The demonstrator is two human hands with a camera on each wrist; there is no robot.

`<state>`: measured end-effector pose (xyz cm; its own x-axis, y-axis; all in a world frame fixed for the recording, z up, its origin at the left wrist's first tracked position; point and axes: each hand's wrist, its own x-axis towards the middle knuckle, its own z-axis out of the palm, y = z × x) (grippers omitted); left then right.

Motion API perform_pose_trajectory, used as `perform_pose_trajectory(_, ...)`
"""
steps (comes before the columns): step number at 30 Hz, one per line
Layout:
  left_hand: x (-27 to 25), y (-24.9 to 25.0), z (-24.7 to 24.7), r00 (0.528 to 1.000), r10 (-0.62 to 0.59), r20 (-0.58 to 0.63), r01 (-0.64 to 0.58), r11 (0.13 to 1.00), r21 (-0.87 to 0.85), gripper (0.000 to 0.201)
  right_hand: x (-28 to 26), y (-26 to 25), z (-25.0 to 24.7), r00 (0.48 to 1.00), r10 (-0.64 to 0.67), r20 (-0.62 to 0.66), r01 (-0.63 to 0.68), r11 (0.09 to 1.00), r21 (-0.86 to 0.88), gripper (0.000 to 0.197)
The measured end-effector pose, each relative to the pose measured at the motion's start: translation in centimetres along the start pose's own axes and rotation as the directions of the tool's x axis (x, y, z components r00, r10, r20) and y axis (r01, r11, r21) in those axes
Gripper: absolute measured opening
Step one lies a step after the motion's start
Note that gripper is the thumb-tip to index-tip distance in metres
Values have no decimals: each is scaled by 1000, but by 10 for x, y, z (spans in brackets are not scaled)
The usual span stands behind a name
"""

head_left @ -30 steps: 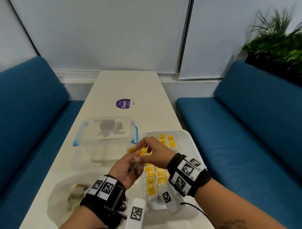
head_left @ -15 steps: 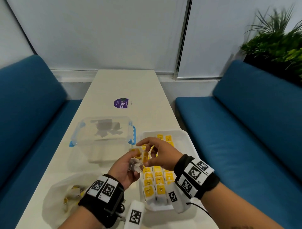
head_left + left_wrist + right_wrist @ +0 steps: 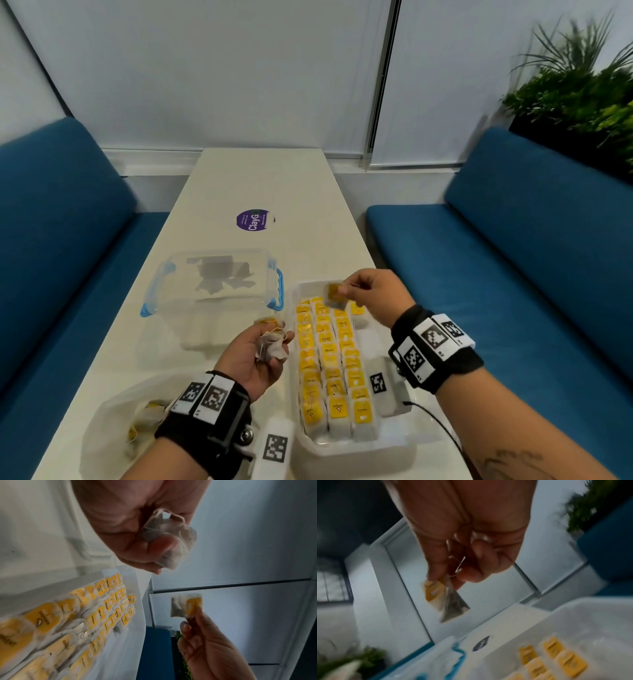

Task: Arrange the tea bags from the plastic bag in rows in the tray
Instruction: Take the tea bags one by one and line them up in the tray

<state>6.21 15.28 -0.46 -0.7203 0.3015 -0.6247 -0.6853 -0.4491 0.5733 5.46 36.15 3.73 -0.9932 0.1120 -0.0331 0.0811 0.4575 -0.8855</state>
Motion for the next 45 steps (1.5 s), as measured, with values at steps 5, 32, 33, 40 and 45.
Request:
perform_pose_trajectory(5, 5, 1, -1, 1000, -9, 1, 9, 1000, -3, 12, 34, 38, -19, 946, 309, -101, -323, 929, -183, 18)
perform_pose_trajectory(32, -23, 11, -43, 998, 46, -53, -46, 999, -1, 9, 48, 48, 16, 941, 297, -162, -333, 896, -294, 21)
perform_pose_trajectory(33, -26, 11, -46, 997, 49, -54, -49, 999, -2, 9, 40, 32, 23, 958, 268, -103, -287, 914, -286, 19)
perform_pose_trajectory(40, -45, 14, -70, 996, 66, -52, -67, 998, -23, 12, -42, -44, 117, 832, 182, 524, 71, 902, -426, 23)
perform_pose_trajectory(45, -56, 13, -87, 997, 72, -36, -72, 997, -24, 12, -86, -25, 175, 703, 346, 621, 316, 631, -709, 33)
